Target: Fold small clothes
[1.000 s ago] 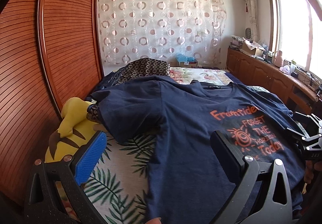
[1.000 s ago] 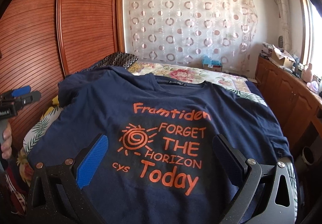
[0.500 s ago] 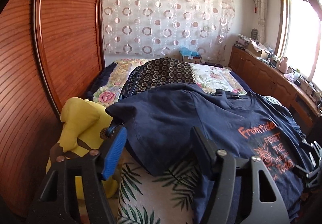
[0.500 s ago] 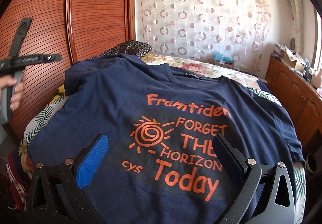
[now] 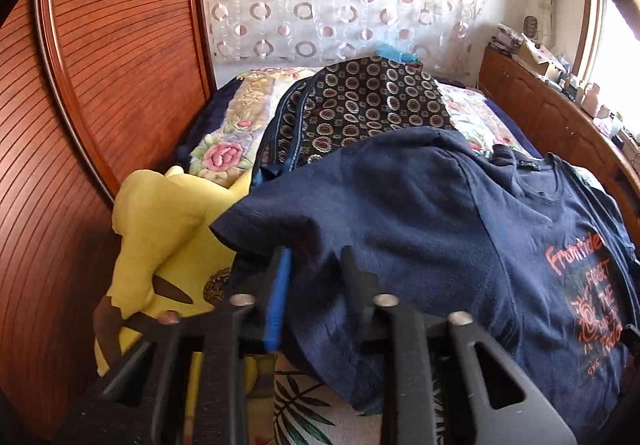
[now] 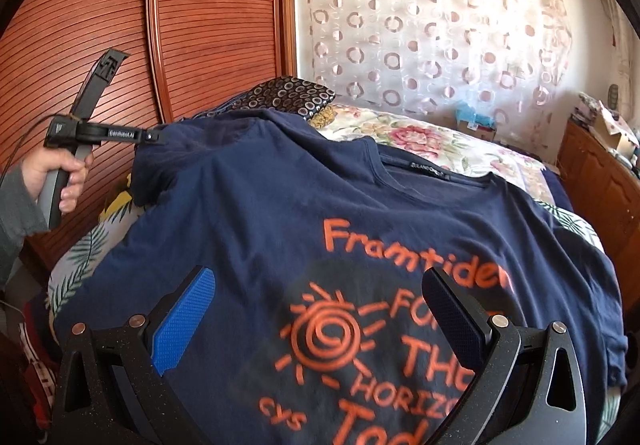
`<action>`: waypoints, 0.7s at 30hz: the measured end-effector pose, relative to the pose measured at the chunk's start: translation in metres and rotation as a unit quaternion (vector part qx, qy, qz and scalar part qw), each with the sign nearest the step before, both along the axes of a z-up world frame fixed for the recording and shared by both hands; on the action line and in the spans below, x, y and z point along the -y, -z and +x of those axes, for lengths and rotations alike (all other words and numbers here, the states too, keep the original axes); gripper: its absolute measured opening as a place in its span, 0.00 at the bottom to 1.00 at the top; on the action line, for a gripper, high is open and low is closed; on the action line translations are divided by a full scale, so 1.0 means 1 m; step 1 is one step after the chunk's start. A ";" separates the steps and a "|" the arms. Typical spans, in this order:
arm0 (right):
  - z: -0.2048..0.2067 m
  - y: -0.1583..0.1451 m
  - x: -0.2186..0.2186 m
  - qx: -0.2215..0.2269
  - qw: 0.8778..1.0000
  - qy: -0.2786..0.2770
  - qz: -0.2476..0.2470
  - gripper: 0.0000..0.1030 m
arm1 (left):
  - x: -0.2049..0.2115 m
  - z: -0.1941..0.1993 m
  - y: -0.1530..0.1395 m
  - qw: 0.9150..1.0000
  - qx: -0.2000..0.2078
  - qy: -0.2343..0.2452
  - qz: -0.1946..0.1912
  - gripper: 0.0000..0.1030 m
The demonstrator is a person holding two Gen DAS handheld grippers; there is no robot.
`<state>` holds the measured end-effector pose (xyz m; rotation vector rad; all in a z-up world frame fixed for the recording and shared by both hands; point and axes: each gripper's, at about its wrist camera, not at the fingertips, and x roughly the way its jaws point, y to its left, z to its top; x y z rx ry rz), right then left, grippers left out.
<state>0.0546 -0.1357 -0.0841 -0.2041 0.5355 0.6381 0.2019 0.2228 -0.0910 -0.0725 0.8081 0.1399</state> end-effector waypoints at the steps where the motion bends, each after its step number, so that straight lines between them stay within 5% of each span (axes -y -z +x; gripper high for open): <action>1: 0.001 -0.001 0.001 0.001 1.000 0.001 0.002 1.00 | 0.000 0.001 -0.002 1.000 0.001 0.002 0.002 0.08; 9: -0.004 0.004 0.004 0.011 1.000 0.005 0.005 1.00 | 0.022 0.001 -0.029 0.999 0.016 0.037 0.036 0.04; 21: -0.005 0.003 0.016 0.019 0.999 0.041 0.006 1.00 | 0.141 0.021 -0.100 0.986 0.068 0.151 0.039 0.04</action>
